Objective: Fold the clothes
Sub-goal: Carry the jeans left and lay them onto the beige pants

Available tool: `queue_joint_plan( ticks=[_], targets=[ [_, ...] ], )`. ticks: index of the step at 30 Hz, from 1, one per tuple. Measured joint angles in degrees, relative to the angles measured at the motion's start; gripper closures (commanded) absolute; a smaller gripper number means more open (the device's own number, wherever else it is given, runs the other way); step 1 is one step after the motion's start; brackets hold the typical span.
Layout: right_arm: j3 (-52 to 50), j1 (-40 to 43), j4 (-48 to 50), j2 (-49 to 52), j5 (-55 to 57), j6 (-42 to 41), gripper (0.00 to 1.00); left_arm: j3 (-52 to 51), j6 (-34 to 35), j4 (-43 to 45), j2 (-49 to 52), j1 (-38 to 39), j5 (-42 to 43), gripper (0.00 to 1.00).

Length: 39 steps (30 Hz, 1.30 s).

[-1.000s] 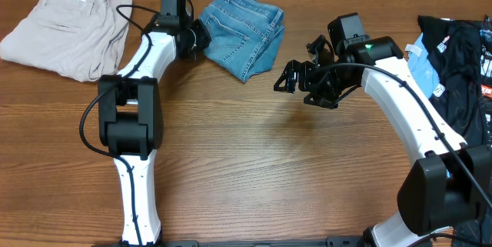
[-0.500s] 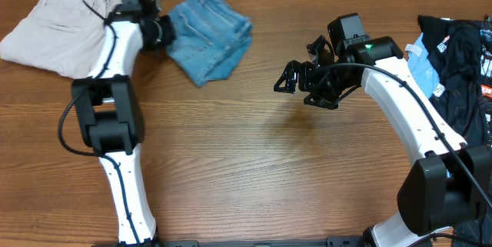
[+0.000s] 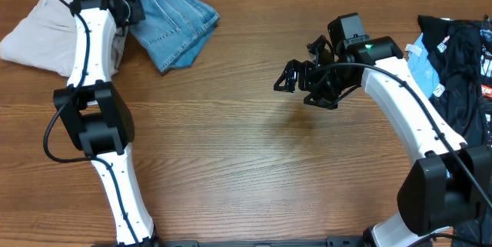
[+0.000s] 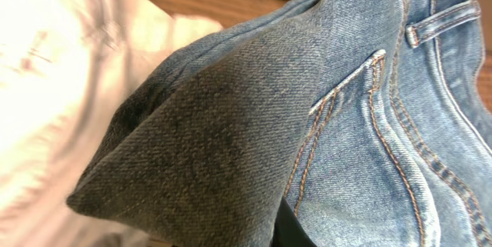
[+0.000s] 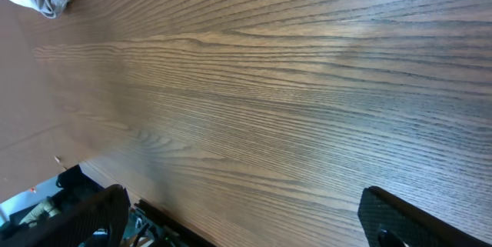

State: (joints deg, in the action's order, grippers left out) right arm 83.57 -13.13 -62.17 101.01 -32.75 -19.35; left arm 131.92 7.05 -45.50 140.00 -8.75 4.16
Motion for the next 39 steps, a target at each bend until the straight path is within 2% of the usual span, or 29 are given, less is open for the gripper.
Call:
queue_joint_plan(
  ticks=[16,32,39],
  targets=[
    [0.0,0.0,-0.87,0.0,0.0,-0.13,0.0,4.42,-0.2,0.81,0.76,-4.81,-6.4,0.92],
    [0.0,0.0,-1.53,0.0,0.0,-0.15,0.0,13.97,-0.2,-1.27,1.03,-5.11,-9.33,0.86],
    [0.0,0.0,-1.57,0.0,0.0,-0.13,0.0,14.6,-0.2,-1.46,1.05,-5.29,-12.0,0.86]
  ],
)
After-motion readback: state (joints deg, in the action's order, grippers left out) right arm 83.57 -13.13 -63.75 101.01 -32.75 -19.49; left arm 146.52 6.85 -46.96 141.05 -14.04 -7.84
